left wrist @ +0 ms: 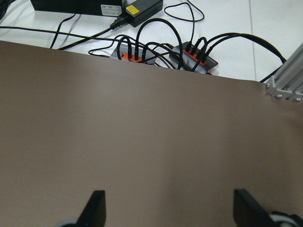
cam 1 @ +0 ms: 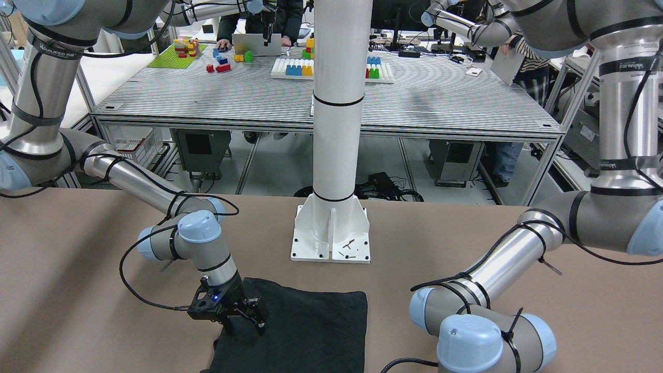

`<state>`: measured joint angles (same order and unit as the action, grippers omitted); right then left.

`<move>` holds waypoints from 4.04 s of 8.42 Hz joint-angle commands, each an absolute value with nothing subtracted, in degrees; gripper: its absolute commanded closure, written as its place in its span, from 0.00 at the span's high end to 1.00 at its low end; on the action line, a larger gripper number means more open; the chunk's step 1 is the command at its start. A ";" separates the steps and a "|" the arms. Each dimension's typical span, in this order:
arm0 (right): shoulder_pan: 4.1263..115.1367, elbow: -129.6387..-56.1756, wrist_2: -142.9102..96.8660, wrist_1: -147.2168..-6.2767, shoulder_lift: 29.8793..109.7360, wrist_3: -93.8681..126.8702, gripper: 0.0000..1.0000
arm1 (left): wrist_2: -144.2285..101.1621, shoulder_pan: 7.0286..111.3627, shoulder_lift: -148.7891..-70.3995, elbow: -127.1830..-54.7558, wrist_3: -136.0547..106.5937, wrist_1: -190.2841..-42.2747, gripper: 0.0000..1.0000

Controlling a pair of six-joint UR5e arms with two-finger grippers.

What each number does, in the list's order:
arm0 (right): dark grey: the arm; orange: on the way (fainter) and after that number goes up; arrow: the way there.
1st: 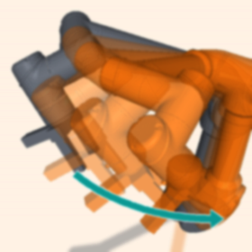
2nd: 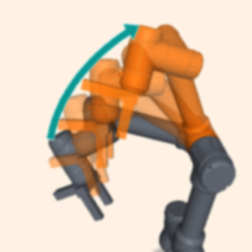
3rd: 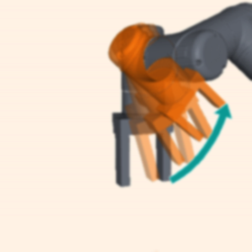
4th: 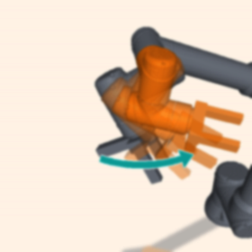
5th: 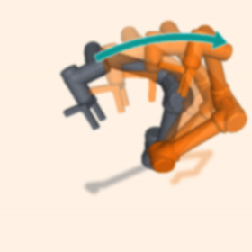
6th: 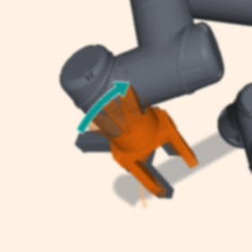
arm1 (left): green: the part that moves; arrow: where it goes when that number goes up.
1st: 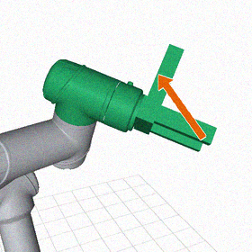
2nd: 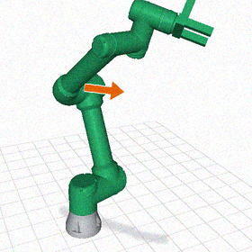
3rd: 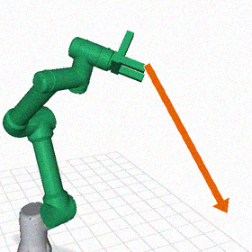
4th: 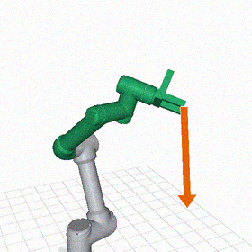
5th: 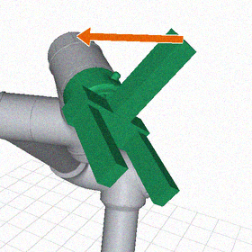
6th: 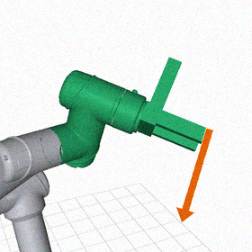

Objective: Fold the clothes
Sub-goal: 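Move the right gripper down the side edge to the shirt's nearest corner, then bring the left gripper to the shirt's near edge beside the right gripper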

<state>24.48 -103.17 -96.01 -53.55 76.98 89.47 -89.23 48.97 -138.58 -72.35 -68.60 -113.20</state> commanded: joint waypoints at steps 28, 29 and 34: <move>11.51 -111.88 -84.73 -53.61 76.55 102.48 0.00 | -100.68 46.51 -134.33 -87.30 -83.78 -113.20 0.94; 11.60 -112.06 -84.73 -53.61 76.55 102.48 0.00 | -101.77 43.62 -130.21 -94.67 -87.76 -113.20 0.95; 11.95 -111.97 -83.32 -53.61 76.73 101.87 0.00 | -88.48 25.89 -107.85 -107.67 -95.71 -129.91 0.95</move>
<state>11.79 -112.08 -83.88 -53.61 76.64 102.30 -96.75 33.07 -113.22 -106.82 -95.09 -126.52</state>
